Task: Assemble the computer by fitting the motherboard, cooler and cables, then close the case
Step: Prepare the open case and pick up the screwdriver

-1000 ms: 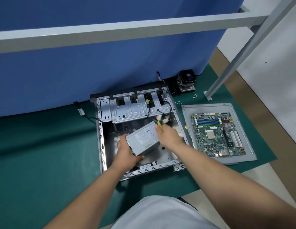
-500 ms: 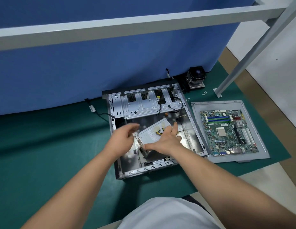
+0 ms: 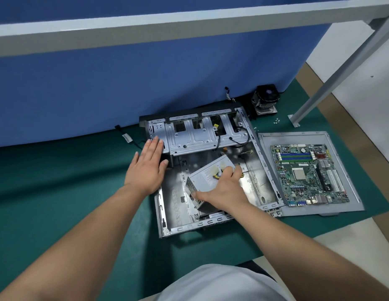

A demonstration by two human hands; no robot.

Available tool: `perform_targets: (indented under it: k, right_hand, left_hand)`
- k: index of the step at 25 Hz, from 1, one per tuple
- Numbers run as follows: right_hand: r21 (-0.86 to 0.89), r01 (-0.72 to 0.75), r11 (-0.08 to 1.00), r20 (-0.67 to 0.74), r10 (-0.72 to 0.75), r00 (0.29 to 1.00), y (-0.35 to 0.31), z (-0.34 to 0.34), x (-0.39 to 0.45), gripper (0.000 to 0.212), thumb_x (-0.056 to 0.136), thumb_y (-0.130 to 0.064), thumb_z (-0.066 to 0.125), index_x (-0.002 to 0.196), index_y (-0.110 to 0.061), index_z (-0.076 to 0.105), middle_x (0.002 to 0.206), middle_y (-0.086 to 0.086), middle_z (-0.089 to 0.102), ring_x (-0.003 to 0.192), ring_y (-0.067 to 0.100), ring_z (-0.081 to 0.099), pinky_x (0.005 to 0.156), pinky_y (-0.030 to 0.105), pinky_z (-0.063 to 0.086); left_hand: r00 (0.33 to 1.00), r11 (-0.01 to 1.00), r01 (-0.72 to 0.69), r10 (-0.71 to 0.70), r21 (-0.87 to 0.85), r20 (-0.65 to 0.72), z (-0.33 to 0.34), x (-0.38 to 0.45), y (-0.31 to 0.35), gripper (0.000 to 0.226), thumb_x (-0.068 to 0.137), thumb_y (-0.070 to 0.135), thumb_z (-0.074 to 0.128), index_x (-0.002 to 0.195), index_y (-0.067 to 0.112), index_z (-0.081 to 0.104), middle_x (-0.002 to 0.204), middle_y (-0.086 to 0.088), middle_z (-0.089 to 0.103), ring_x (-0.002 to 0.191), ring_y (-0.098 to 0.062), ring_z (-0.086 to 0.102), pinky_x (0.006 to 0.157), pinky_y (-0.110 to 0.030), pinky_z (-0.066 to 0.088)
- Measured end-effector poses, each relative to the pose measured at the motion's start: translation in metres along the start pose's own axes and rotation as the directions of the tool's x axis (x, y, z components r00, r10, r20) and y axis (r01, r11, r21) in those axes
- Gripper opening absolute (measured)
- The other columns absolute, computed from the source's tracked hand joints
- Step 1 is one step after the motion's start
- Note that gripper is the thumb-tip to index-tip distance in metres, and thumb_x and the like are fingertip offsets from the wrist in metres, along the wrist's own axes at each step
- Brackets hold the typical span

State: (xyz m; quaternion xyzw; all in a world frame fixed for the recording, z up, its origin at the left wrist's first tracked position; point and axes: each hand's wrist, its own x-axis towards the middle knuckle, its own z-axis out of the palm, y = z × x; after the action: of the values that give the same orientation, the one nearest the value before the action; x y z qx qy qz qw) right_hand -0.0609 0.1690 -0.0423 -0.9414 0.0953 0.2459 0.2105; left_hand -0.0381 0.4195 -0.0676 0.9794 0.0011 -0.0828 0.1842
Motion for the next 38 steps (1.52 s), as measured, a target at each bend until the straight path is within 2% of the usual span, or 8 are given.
perform_targets:
  k: [5, 10, 13, 15, 19, 22, 28, 38]
  right_hand:
    - [0.04, -0.026, 0.999, 0.065, 0.023, 0.998, 0.005, 0.002, 0.007, 0.134, 0.04, -0.087, 0.077, 0.14, -0.026, 0.012, 0.155, -0.009, -0.03, 0.137, 0.033, 0.045, 0.1, 0.04, 0.046]
    - [0.03, 0.032, 0.999, -0.037, -0.031, 0.999, 0.003, 0.004, 0.003, 0.104, 0.05, -0.072, 0.084, 0.119, -0.022, 0.026, 0.156, -0.002, -0.006, 0.099, 0.027, 0.056, 0.081, 0.034, 0.05]
    - [-0.026, 0.134, 0.991, 0.019, -0.134, 0.991, 0.005, -0.008, 0.004, 0.101, 0.049, -0.066, 0.087, 0.119, -0.022, 0.028, 0.155, 0.002, 0.0, 0.107, 0.026, 0.056, 0.088, 0.037, 0.053]
    - [-0.109, 0.274, 0.956, 0.098, -0.264, 0.96, 0.003, -0.018, 0.004, 0.101, 0.048, -0.062, 0.088, 0.119, -0.023, 0.028, 0.156, -0.001, -0.002, 0.108, 0.027, 0.058, 0.089, 0.039, 0.054]
    - [-0.282, 0.527, 0.801, 0.325, -0.438, 0.839, -0.017, -0.033, 0.005, 0.093, 0.049, -0.057, 0.087, 0.113, -0.027, 0.026, 0.159, -0.009, -0.016, 0.087, 0.028, 0.062, 0.065, 0.035, 0.054]
    - [-0.369, 0.635, 0.679, 0.429, -0.482, 0.764, -0.04, -0.031, 0.014, 0.092, 0.048, -0.054, 0.087, 0.11, -0.024, 0.028, 0.161, -0.002, -0.016, 0.065, 0.023, 0.055, 0.05, 0.03, 0.041]
    - [-0.401, 0.704, 0.587, 0.484, -0.516, 0.706, -0.072, -0.016, 0.018, 0.104, 0.044, -0.052, 0.091, 0.124, -0.016, 0.034, 0.16, 0.006, -0.005, 0.069, 0.033, 0.054, 0.067, 0.037, 0.056]
    - [-0.306, 0.786, 0.538, 0.479, -0.626, 0.615, -0.068, -0.002, 0.024, 0.105, 0.044, -0.056, 0.093, 0.12, -0.013, 0.034, 0.159, 0.008, -0.002, 0.068, 0.032, 0.057, 0.061, 0.033, 0.048]
  left_hand:
    - [0.999, 0.998, -0.002, -0.001, -0.062, -0.055, 0.007, -0.003, 0.0, 0.06, 0.109, 0.048, 0.019, 0.165, 0.032, 0.007, 0.17, 0.021, -0.01, 0.154, 0.001, -0.016, 0.126, -0.042, 0.008]
    - [0.996, 0.949, -0.058, 0.033, -0.309, -0.088, 0.013, -0.001, -0.004, 0.055, 0.112, 0.036, 0.03, 0.164, 0.02, 0.021, 0.172, 0.012, 0.004, 0.156, -0.002, -0.011, 0.127, -0.034, 0.005]
    - [0.997, 0.907, -0.077, 0.058, -0.414, -0.058, 0.014, 0.001, -0.009, 0.055, 0.112, 0.035, 0.031, 0.164, 0.017, 0.023, 0.172, 0.011, 0.004, 0.155, -0.002, -0.013, 0.125, -0.026, -0.003]
    - [0.998, 0.885, -0.06, 0.054, -0.462, -0.026, 0.013, 0.003, -0.01, 0.056, 0.112, 0.037, 0.032, 0.164, 0.018, 0.023, 0.172, 0.012, 0.003, 0.155, 0.0, -0.015, 0.123, -0.023, -0.006]
    - [0.998, 0.833, 0.005, 0.032, -0.554, 0.057, 0.009, 0.006, -0.012, 0.056, 0.111, 0.041, 0.032, 0.164, 0.024, 0.022, 0.17, 0.02, 0.001, 0.151, 0.007, -0.019, 0.121, -0.024, -0.008]
    - [0.995, 0.824, 0.019, 0.04, -0.566, 0.092, 0.005, 0.007, -0.011, 0.056, 0.112, 0.04, 0.031, 0.164, 0.024, 0.019, 0.17, 0.02, -0.002, 0.152, 0.004, -0.021, 0.121, -0.026, -0.01]
    - [0.991, 0.822, 0.039, 0.041, -0.568, 0.127, -0.001, 0.007, -0.006, 0.056, 0.113, 0.036, 0.029, 0.165, 0.024, 0.013, 0.17, 0.019, -0.007, 0.15, 0.003, -0.024, 0.12, -0.026, -0.011]
    - [0.989, 0.787, 0.055, 0.04, -0.614, 0.14, -0.003, 0.006, -0.004, 0.054, 0.114, 0.03, 0.031, 0.165, 0.023, 0.014, 0.171, 0.017, -0.007, 0.152, -0.001, -0.023, 0.12, -0.026, -0.012]
